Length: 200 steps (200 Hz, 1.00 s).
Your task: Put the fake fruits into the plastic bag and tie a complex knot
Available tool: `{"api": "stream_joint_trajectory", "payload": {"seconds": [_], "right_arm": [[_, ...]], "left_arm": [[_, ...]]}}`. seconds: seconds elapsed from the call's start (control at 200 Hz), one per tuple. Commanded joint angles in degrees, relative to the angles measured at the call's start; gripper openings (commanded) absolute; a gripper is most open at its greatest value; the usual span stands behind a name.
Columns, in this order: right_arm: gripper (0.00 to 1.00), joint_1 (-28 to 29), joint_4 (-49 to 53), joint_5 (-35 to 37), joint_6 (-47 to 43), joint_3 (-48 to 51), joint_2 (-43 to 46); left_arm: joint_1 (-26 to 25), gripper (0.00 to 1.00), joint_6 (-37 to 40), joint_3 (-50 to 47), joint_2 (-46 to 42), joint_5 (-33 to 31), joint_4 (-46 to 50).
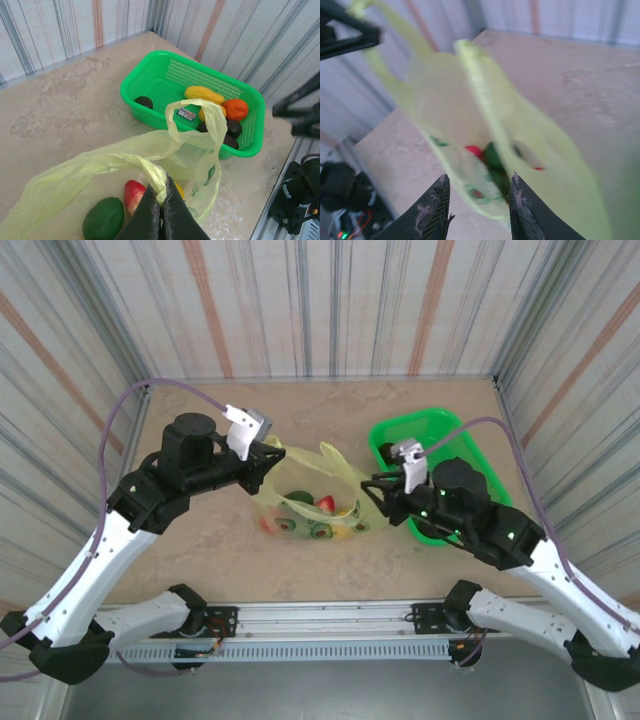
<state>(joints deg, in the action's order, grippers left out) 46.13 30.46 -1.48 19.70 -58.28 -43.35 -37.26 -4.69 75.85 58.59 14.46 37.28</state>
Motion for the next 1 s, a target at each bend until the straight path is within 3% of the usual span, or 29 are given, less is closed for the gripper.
{"api": "stream_joint_trajectory", "payload": {"seconds": [0.0,0.15,0.25,0.541,0.997], "right_arm": [[0.35,-8.49,1.90,-4.58,3.55,3.09,3.46],[0.33,-22.78,8.99,-5.53,8.80,5.59,-0.07],[0.36,-27.88,14.96,-3.91,10.62,5.67,-5.35],[0.47,-29.07,19.84,4.82,12.71,6.46,-12.98],[0.57,-31.34,12.78,5.70,11.31,8.65,-25.68]], "left_arm": [[-0.28,0.00,0.67,0.43,0.03,-0.26,0.16],[-0.27,0.00,0.80,0.53,0.46,-0.07,0.17],[-0.27,0.00,0.79,0.75,0.88,0.20,0.38],[-0.36,0.00,1.00,0.64,1.54,0.52,0.21],[-0.41,0.00,1.00,0.15,1.40,0.88,-0.19]]}}
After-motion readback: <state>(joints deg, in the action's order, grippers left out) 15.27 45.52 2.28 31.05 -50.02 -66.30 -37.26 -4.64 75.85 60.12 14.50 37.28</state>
